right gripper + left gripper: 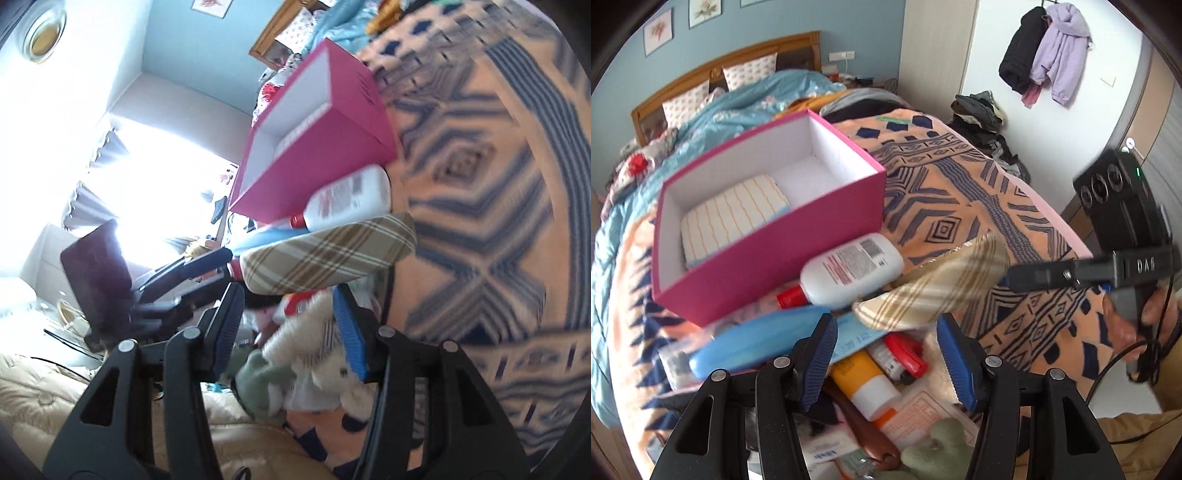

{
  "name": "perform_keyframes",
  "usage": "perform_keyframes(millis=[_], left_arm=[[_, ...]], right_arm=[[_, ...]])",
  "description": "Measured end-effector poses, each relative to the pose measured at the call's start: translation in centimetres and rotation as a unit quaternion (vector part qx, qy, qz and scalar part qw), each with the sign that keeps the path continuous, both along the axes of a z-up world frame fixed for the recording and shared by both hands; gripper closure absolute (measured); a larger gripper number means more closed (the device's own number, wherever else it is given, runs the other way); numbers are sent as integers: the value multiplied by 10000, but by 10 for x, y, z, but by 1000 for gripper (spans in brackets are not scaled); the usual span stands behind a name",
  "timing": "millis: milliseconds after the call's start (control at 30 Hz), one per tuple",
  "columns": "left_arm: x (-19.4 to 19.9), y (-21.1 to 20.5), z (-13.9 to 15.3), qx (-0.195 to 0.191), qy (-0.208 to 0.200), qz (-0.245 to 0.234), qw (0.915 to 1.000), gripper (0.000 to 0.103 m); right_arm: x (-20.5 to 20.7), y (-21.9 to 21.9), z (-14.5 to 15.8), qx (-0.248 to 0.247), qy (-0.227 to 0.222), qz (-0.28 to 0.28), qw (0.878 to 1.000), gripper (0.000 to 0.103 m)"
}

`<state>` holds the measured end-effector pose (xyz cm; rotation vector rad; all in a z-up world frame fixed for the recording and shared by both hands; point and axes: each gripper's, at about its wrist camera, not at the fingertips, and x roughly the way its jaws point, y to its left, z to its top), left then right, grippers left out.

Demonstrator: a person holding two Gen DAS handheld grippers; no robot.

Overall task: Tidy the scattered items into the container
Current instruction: 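Close the right gripper on the plaid headband in the pile, then lift the plaid headband with the right gripper clear of the pile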

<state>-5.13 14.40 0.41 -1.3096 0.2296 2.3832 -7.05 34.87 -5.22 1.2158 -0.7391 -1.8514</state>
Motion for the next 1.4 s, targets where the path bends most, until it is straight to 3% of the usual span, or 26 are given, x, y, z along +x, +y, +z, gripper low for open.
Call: perform_keyframes(millis=[267, 467, 867, 1133, 1400], left_arm=[[-23, 13, -9, -369, 226, -19, 9991, 46], [-25, 14, -15, -53, 39, 136, 9999, 46], [-54, 44, -20, -329, 282, -2, 9991, 46], [-74, 74, -28, -598, 160, -265, 9977, 46], [-83, 94, -36, -796, 59, -448, 9958, 48]], right_arm=[[-31, -23, 11, 530, 317, 207, 9979, 50], [-36, -28, 9, 700, 227, 255, 9970, 50], [-69, -35, 22, 1032, 183, 164, 9944, 50], [-59, 0, 6, 755, -194, -340, 9964, 49], [-34, 57, -21, 595, -606, -1105, 9902, 49]])
